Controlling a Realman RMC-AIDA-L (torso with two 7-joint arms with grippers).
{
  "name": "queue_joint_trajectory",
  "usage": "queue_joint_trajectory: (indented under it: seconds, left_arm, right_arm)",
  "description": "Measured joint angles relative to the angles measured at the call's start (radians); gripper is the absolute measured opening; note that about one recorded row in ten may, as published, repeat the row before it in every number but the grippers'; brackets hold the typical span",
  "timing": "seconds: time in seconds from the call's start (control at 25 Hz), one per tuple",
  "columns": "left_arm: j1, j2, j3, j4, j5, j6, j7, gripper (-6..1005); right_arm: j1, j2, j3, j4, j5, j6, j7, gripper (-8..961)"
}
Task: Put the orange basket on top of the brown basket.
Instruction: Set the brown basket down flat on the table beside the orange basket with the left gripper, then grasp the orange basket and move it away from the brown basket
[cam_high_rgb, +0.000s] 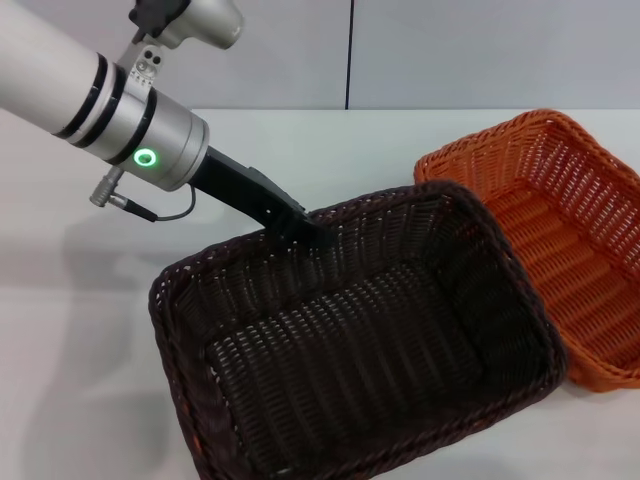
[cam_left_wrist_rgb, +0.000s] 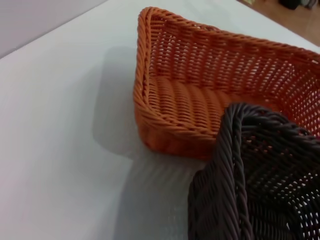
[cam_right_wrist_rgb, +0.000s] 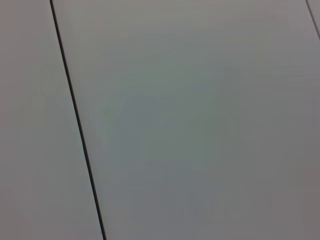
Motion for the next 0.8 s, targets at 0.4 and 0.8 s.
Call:
queue_joint_trajectory:
  seconds: [0.4, 0.8]
  left_arm:
    - [0.029, -0.007, -0.02, -0.041, -0.021, 0.037, -0.059, 266]
    - [0.192, -0.012, -0.032, -0.161, -0.402, 0.116, 0.117, 649]
  right_arm:
    - [-0.001, -0.007, -0.034, -0.004, -0.052, 0.008, 0.07, 583]
    - [-0.048, -0.078, -0.206, -0.191, -0.541, -0.047, 0.598, 583]
